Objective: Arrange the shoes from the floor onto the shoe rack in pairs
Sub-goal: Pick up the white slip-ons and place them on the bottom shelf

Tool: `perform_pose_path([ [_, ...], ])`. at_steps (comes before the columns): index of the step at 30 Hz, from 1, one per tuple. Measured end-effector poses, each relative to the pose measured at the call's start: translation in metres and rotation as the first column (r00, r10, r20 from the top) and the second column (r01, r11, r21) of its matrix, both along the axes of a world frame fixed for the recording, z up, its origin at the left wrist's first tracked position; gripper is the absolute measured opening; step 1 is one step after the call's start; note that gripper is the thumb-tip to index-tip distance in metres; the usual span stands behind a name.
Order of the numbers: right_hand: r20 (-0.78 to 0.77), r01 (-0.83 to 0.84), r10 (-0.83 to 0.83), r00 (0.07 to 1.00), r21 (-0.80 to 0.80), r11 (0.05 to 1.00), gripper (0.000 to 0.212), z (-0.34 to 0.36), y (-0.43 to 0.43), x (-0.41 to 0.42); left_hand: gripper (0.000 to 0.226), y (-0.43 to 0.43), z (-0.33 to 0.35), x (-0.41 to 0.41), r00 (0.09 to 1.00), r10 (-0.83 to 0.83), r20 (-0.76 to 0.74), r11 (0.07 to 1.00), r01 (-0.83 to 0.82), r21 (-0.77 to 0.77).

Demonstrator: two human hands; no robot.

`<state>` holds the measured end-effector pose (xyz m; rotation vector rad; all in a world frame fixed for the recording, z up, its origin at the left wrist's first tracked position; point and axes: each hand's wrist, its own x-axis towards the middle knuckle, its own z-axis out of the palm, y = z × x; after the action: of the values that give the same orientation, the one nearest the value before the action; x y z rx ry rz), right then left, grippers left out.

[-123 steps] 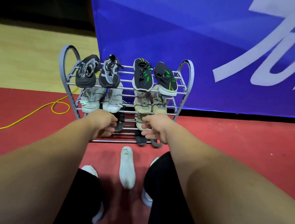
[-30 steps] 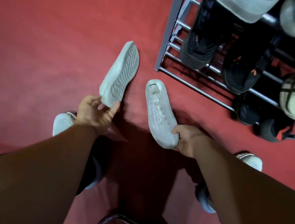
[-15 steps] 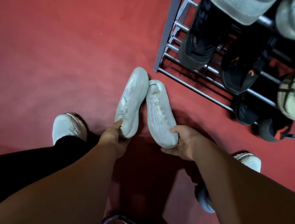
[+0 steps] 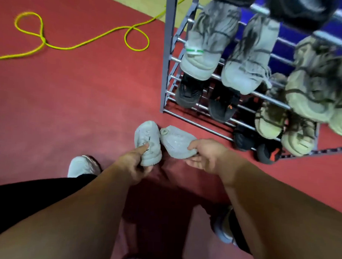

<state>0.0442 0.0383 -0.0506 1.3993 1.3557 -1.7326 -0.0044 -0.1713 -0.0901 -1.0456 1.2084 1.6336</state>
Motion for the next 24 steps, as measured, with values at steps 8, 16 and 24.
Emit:
perform_pose_path([
  [8, -0.006, -0.055, 0.057, 0.998, 0.184, 0.981, 0.007, 0.098, 0.036, 0.076, 0.018, 0.022, 0.086, 0.035, 0.951, -0.290, -0.105, 0.945, 0.267, -0.187],
  [16, -0.092, 0.100, -0.079, 0.993, 0.265, 0.959, 0.012, 0.142, 0.078, 0.158, 0.014, 0.076, 0.144, 0.055, 0.826, -0.483, -0.290, 0.875, 0.445, -0.190],
  [24, -0.166, 0.299, -0.264, 0.950, 0.240, 0.924, 0.007, 0.138, 0.088, 0.166, 0.019, 0.120, 0.148, 0.061, 0.788, -0.580, -0.207, 0.809, 0.527, -0.261],
])
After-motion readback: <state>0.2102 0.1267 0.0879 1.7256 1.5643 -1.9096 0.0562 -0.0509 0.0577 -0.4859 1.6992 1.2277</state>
